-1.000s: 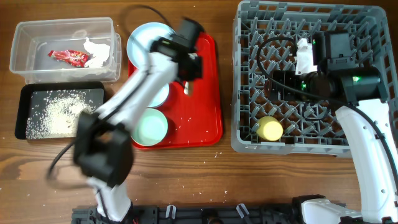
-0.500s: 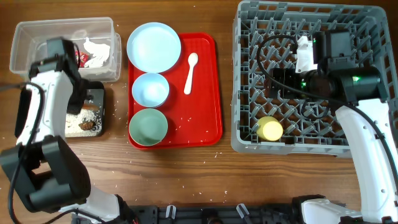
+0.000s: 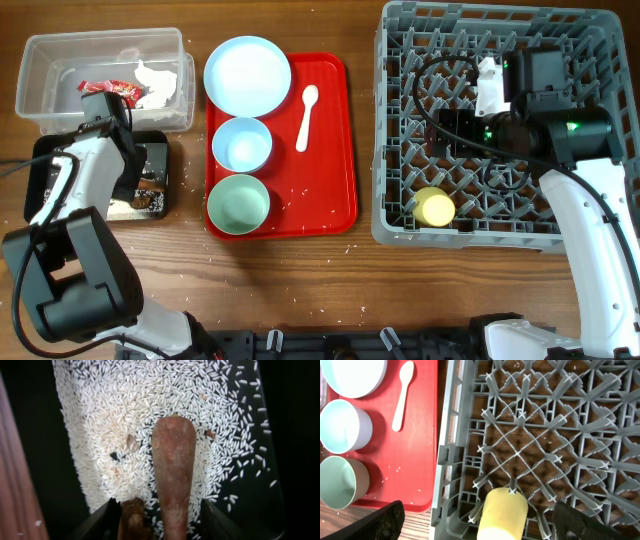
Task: Sort waste into correct bins and load items into the dishwasher rack
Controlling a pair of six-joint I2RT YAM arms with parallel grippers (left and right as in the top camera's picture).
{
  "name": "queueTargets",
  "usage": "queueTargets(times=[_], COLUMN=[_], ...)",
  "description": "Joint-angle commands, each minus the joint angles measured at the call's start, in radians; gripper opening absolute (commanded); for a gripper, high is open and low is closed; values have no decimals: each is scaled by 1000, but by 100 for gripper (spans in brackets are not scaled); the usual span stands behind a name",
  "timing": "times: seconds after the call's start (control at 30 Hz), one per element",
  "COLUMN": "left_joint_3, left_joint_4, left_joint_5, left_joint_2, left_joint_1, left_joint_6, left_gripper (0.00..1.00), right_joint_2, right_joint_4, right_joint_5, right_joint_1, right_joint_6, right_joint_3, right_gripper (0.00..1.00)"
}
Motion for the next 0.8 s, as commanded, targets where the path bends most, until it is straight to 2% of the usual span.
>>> queueTargets(times=[0.0,0.07,0.13,0.17,0.37,0.47,0.6,0.77], left_joint_3=[101,139,166,169,176,217,325,453], left_joint_4=[-50,-46,-49,-48,-14,-12,-70,-223], left_joint_5=[74,215,355,377,345,345,345,307], left_joint_2=[-93,-141,-190,-203,-210,-210,-210,-211], left_joint_1=[-11,-39,-101,-132,-385,-463,-502,-499], left_joint_6=[314,496,642,661,681,678,678,711], left_gripper=[54,62,67,67,65,65,66,66], right_joint_2=[11,11,11,11,12,13,28,74], right_joint_4=[15,40,107,130,243,283,384,483], right_joint_5=[-22,-75,-241,-270,-272,-231,-122,2], right_joint_1=[6,6,6,6,16,51,154,264], right_joint_6=[-21,-20,-17,-15,77,138,223,282], right_joint_3=[10,10,10,10,10,10,10,10], right_gripper=[96,99,99,99,100,100,96,94])
